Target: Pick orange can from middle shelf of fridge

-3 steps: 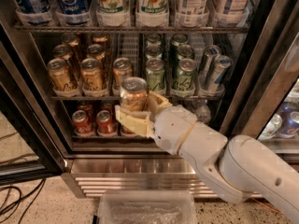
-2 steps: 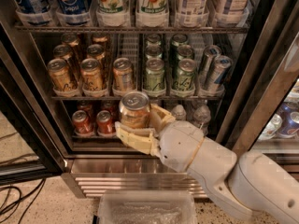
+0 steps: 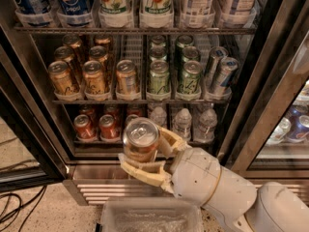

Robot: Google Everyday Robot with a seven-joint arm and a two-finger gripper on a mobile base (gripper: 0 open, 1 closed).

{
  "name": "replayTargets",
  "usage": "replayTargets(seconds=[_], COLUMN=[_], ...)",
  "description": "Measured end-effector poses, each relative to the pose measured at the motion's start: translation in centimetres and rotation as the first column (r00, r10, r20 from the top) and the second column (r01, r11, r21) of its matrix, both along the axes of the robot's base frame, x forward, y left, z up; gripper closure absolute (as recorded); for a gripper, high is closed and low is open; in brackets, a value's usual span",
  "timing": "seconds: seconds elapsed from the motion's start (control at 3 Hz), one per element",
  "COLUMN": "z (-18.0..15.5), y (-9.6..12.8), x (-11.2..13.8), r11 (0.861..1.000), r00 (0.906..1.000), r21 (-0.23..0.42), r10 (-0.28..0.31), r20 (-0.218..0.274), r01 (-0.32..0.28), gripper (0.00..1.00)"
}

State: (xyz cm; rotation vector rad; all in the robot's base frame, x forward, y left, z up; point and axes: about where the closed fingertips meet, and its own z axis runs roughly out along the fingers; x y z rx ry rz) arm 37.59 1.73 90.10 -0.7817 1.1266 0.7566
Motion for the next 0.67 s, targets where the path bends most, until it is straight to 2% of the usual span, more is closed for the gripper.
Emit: replayTargets(seconds=[0.33,0.67], z=[0.72,0.72], y=[-0.1,-0.1], x=[-1.82,-1.82], r11=[0.999,0.999], r00=[0.9956,0.9956], r21=[-0.018,-0.018], r10=[0.029,0.029], r20=[0.089,0.089], r01=[-0.028,-0.028], gripper=[1.0,1.0])
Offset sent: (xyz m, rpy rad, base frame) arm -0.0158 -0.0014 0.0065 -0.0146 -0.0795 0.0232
